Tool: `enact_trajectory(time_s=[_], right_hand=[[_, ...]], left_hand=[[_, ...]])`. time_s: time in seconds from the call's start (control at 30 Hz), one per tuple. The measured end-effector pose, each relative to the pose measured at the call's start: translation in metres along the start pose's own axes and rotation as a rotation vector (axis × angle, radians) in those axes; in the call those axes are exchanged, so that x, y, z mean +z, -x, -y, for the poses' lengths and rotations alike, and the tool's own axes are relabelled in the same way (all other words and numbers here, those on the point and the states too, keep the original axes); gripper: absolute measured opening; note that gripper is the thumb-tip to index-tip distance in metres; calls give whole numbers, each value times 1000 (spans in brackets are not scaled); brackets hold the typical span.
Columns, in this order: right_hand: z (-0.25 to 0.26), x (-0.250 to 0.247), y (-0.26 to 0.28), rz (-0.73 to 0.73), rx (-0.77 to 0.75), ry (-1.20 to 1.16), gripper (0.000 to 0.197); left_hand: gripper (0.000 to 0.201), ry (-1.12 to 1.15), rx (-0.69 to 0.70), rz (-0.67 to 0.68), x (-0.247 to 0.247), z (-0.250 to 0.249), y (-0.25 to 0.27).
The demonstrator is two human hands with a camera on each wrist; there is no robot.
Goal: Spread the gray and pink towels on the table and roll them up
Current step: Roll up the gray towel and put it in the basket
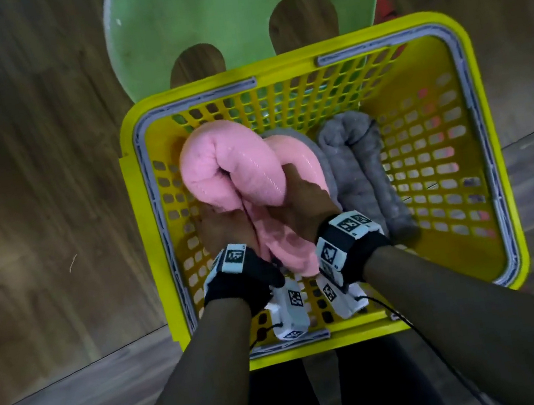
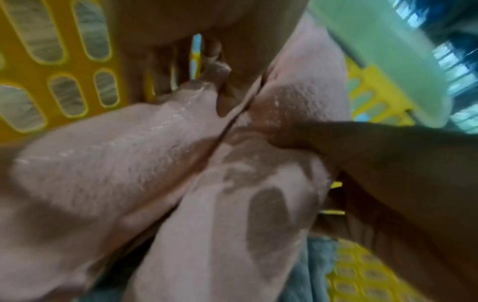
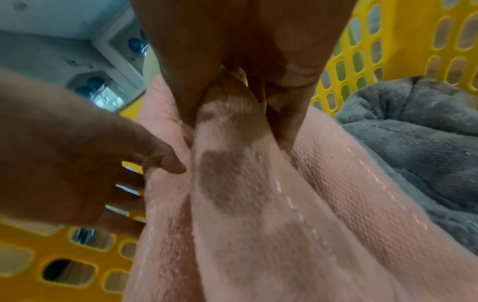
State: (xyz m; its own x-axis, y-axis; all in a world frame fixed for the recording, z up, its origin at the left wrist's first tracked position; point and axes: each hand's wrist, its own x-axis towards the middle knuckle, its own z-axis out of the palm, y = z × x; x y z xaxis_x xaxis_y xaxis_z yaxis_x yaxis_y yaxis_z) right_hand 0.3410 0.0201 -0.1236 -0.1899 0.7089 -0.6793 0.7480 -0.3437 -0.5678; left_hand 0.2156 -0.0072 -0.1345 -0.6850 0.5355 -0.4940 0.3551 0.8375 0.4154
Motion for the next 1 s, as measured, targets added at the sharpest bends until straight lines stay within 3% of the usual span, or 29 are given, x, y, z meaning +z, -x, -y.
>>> enact_trajectory(time_s=[0.07, 0.13, 0.23, 0.3, 0.43, 0.53, 0.6, 0.67, 0.73, 0.8, 0.9, 1.0], right_hand=[[-4, -18, 14, -15, -45, -4, 60], [-13, -43, 32, -97, -43, -43, 65], [-40, -85, 59, -298, 1, -122, 78], [-63, -111, 68, -364, 36, -26, 91], [-101, -132, 48, -305, 201, 255, 99], [-113, -123, 15, -187, 260, 419, 96], [-110, -115, -1, -132, 351, 415, 88], [-103, -109, -6, -177, 387, 422, 81], [-91, -105, 0, -333, 312, 475, 70], [-71, -96, 6, -395, 150, 479, 58], [-41, -60, 11, -128, 7, 328, 37], [-13, -17, 5, 122, -55, 272, 42]], left_hand=[[34, 86, 11, -5, -14, -10, 16], [40, 99, 138, 17, -25, -22, 42], [41, 98, 319, 146, -17, -45, 79], [46, 75, 356, 261, 7, -65, 93], [52, -11, 314, 469, 71, -87, 100], [39, -74, 321, 607, 106, -90, 93], [37, -250, 369, 773, 119, -86, 85], [34, -308, 404, 825, 119, -82, 77], [30, -270, 454, 750, 103, -73, 67], [25, -181, 432, 514, 71, -53, 51], [24, -147, 192, 234, 31, -8, 16], [49, -131, 34, 68, 23, 12, -2]])
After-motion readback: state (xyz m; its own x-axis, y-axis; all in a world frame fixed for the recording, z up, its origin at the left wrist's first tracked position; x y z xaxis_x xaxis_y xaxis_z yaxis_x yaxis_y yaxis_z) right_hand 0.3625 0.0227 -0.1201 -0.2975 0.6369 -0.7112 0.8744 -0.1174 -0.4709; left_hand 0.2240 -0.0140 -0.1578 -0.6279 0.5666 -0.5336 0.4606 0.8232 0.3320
